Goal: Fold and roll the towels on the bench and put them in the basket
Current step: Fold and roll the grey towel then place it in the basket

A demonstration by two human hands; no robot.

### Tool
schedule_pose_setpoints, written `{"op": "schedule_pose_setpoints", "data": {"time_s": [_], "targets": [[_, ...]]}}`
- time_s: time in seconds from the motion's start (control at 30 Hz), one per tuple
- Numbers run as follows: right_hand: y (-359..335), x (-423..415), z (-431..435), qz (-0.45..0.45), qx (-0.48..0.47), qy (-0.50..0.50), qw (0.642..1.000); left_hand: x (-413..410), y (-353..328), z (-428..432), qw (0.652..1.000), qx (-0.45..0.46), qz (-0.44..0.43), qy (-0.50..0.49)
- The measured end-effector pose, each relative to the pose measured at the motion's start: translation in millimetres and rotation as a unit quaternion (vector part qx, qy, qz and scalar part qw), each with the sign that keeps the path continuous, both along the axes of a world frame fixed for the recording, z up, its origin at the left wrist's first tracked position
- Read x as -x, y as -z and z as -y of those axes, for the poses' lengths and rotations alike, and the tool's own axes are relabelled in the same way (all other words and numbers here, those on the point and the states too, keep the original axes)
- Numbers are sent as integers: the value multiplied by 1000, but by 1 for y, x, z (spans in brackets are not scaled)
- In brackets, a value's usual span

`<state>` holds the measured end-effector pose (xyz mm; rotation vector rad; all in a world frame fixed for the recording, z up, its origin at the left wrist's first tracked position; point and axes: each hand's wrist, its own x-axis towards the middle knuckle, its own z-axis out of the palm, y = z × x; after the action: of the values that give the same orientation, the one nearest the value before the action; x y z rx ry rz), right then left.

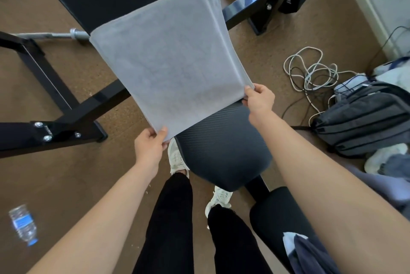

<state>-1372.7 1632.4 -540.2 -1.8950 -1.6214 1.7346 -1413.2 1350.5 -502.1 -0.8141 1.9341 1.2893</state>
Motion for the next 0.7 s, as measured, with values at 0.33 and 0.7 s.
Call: {"op": "schedule_pose_setpoints", "data": {"time_s": [0.33, 0.7], "targets": [[-30, -48, 28, 18, 75, 101, 992, -15, -50, 5, 994, 40, -106, -9], [-71, 44, 7, -185, 111, 193, 957, 74, -75, -18, 979, -87, -158, -95]]}}
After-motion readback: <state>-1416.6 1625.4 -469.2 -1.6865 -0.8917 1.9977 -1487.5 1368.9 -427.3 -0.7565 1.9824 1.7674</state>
